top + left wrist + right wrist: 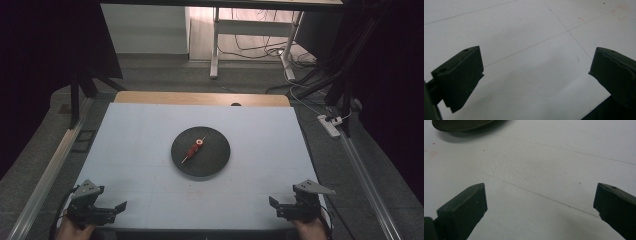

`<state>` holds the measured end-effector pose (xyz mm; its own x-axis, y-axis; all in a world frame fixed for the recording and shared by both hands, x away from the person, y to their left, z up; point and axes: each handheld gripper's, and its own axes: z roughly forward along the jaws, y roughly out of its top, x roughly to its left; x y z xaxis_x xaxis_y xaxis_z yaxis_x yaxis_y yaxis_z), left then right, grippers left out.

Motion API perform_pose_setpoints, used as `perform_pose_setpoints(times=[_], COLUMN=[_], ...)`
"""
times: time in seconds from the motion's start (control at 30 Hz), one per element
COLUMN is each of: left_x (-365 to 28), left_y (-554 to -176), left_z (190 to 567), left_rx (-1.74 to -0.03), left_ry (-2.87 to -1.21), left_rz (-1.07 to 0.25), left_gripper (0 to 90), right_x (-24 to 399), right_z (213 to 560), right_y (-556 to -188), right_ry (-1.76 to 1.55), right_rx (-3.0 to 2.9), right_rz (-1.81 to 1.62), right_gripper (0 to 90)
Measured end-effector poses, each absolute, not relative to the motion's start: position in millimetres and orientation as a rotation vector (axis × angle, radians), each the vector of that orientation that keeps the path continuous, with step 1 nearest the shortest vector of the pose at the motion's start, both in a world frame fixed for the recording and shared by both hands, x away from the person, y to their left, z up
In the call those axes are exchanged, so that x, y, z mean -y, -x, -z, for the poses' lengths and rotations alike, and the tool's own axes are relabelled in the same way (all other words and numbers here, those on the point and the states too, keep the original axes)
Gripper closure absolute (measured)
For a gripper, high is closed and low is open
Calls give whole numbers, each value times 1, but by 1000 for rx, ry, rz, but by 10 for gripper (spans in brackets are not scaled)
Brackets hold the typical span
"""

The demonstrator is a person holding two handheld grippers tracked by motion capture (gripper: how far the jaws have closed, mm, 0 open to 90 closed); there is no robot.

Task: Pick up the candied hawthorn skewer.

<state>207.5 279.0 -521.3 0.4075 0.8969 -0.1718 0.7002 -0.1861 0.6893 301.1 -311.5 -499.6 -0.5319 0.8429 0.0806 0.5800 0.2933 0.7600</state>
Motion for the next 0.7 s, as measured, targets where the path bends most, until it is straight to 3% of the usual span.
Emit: perform_pose_setpoints(times=[0.3,0.5,0.7], left_x=[-284,-279,-273], left_y=[-208,-209,-213], left_z=[521,517,514], left_rx=[-1344,-1332,-1243], left_ry=[-1918,-1919,-1908], left_rz=[-305,-344,-310], left_gripper=[0,0,2], right_x=[311,310,309], right_z=[500,500,501], right_y=[-302,-302,-302], right_ry=[-1279,-1278,-1279], right_rx=[-2248,-2251,-2247], right_rz=[-1084,-1084,-1073], right_gripper=[0,0,0])
